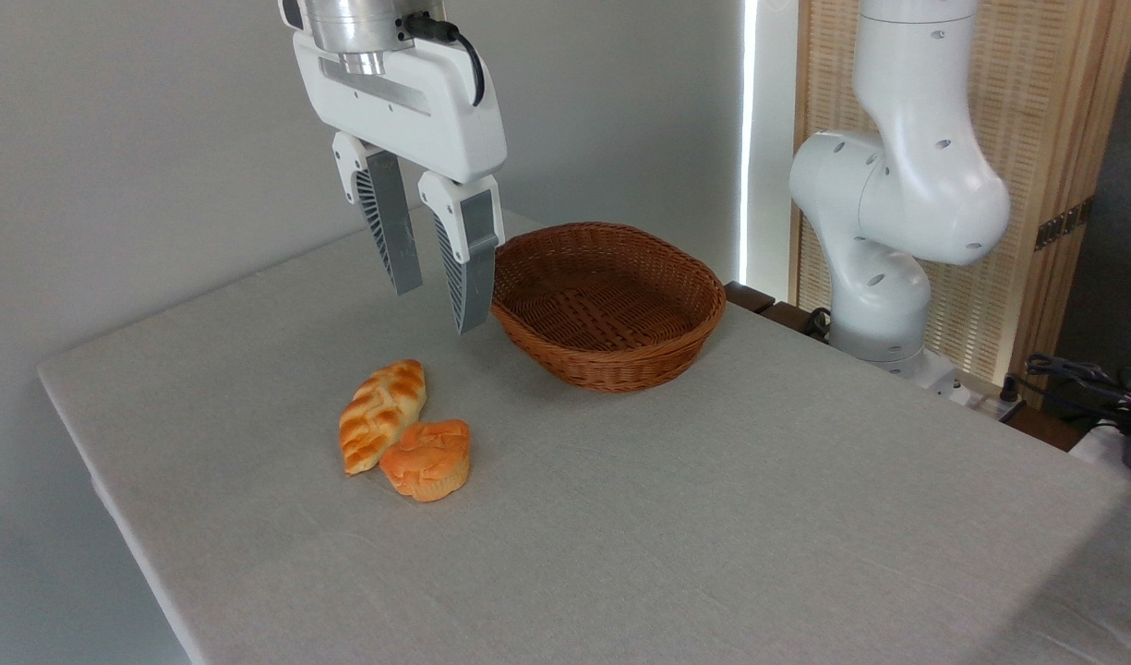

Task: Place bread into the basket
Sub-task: 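Lower the open gripper down onto the round orange bun, then close the gripper around the round orange bun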

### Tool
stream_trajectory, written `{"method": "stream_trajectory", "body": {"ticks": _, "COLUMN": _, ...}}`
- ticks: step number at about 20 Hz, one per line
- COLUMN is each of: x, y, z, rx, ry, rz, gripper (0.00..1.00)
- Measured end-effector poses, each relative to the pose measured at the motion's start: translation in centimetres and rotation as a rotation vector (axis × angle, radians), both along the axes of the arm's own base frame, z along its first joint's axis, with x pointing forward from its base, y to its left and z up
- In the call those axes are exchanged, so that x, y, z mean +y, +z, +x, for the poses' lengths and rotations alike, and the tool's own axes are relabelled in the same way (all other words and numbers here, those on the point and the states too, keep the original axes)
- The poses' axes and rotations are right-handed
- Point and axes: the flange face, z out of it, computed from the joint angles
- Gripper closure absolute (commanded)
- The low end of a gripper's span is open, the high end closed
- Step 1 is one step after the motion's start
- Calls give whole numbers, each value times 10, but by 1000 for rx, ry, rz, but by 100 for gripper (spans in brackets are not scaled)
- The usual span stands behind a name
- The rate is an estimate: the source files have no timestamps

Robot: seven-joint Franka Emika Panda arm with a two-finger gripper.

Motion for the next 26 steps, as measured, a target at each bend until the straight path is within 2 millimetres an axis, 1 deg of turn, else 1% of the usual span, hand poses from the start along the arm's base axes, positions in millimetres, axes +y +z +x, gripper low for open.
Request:
{"method": "stream_trajectory", "body": {"ticks": 10, "x": -3, "y": -3, "z": -1, "rx": 18, "ry": -6, "rz": 2, "gripper": 0}}
{"method": "stream_trajectory", "body": {"ticks": 13, "x": -8, "y": -13, "z": 2, "rx": 30, "ry": -15, "rz": 3, "gripper": 0}}
{"method": "stream_trajectory", "body": {"ticks": 14, "x": -12, "y": -22, "z": 5, "rx": 30, "ry": -21, "rz": 3, "gripper": 0}}
{"method": "stream_trajectory", "body": {"ticks": 15, "x": -16, "y": -35, "z": 10, "rx": 25, "ry": -26, "rz": 2, "gripper": 0}}
{"method": "stream_trajectory", "body": {"ticks": 17, "x": -25, "y": -69, "z": 17, "rx": 15, "ry": -39, "rz": 1, "gripper": 0}}
{"method": "stream_trajectory", "body": {"ticks": 19, "x": -41, "y": -105, "z": 20, "rx": 15, "ry": -62, "rz": 0, "gripper": 0}}
{"method": "stream_trajectory", "body": {"ticks": 20, "x": -47, "y": -119, "z": 20, "rx": 20, "ry": -73, "rz": 0, "gripper": 0}}
{"method": "stream_trajectory", "body": {"ticks": 22, "x": -58, "y": -139, "z": 18, "rx": 33, "ry": -91, "rz": 1, "gripper": 0}}
{"method": "stream_trajectory", "body": {"ticks": 26, "x": -73, "y": -169, "z": 15, "rx": 43, "ry": -117, "rz": 1, "gripper": 0}}
